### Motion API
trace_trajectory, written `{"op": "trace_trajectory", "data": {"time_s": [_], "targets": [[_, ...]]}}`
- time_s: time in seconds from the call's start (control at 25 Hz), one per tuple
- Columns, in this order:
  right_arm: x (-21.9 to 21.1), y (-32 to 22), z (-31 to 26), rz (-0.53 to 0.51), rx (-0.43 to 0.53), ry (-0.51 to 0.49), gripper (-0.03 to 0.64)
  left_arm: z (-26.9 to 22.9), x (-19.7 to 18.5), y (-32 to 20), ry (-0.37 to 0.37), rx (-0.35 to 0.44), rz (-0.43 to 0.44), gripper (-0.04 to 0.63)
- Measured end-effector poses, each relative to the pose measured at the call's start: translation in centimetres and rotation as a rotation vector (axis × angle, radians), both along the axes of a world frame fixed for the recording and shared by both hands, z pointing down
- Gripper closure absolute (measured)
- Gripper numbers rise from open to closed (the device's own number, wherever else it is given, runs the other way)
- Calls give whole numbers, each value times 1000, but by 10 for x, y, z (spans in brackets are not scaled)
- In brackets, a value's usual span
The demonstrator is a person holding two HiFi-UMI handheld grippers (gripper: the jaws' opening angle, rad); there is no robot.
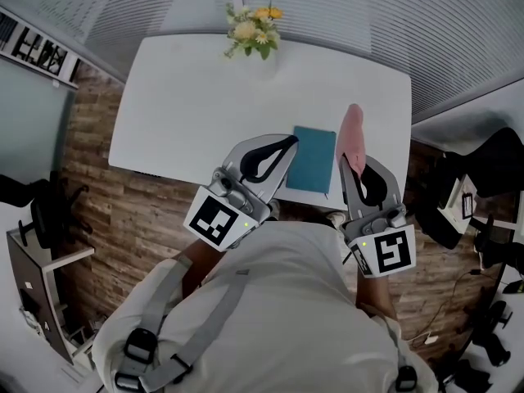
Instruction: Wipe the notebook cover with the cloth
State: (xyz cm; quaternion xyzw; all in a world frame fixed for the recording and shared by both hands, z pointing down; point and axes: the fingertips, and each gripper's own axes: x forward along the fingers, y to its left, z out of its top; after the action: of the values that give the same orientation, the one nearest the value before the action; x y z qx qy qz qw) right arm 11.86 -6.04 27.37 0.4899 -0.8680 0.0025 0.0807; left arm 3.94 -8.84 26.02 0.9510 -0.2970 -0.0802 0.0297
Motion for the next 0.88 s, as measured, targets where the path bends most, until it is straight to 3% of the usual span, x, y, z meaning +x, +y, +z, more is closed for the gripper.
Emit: {"op": "trace_trajectory", "data": {"time_s": [0.88], "targets": [[3,-7,-10,35,17,2,595,-9,-12,-9,11,12,-58,595]]}}
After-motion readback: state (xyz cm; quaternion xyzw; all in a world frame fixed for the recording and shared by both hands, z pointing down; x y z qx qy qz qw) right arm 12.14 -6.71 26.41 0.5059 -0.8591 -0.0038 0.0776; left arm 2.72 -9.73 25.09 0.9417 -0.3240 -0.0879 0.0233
